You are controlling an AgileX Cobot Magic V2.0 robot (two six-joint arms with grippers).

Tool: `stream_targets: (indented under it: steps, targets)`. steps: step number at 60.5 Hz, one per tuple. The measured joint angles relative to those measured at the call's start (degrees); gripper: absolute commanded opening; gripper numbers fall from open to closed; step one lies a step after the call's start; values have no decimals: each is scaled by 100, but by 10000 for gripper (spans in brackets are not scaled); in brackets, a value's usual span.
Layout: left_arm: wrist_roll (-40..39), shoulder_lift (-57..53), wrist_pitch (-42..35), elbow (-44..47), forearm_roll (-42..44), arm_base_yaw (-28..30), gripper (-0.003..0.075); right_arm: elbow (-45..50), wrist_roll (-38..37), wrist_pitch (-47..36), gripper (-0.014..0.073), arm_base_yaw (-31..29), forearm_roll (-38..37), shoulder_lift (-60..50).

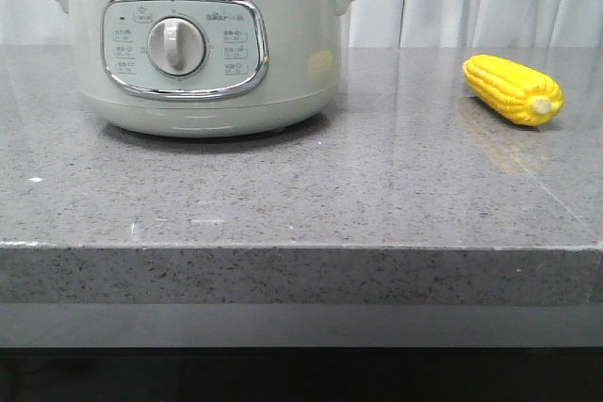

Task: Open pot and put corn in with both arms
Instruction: 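Grasp the silver lid knob with the left gripper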

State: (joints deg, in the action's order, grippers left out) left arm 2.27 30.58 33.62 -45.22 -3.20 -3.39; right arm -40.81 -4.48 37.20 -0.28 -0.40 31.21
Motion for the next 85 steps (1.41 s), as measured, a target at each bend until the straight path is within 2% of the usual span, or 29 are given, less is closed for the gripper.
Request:
stream_targets:
  steps: [4, 7, 10, 13, 26, 38, 53, 67, 85]
  targets:
    - [0, 0, 0, 0, 0, 0, 403, 0, 0, -1, 385, 0, 0, 0]
    - [0, 0, 0, 0, 0, 0, 489, 0, 0, -1, 496, 0, 0, 0]
    - [0, 0, -10, 0, 0, 0, 536, 0, 0, -1, 553, 0, 0, 0]
    - [0, 11, -10, 0, 0, 0, 545, 0, 0, -1, 575, 0, 0, 0]
    - [0, 245, -157, 0, -203, -82, 544, 0, 0, -1, 573, 0, 0, 0]
    - [109, 907, -480, -203, -331, -751, 544, 0, 0, 3, 573, 0, 0, 0]
    - [129, 2073, -1256, -650, -365, -1719, 544, 0, 0, 12, 573, 0, 0, 0]
    - [133, 3305, -1948, -1338, -385, -2289, 544, 0, 11, 38, 573, 0, 0, 0]
    - [133, 4882, -2079, -2705, -419, -2404, 544, 0, 11, 47, 573, 0, 0, 0]
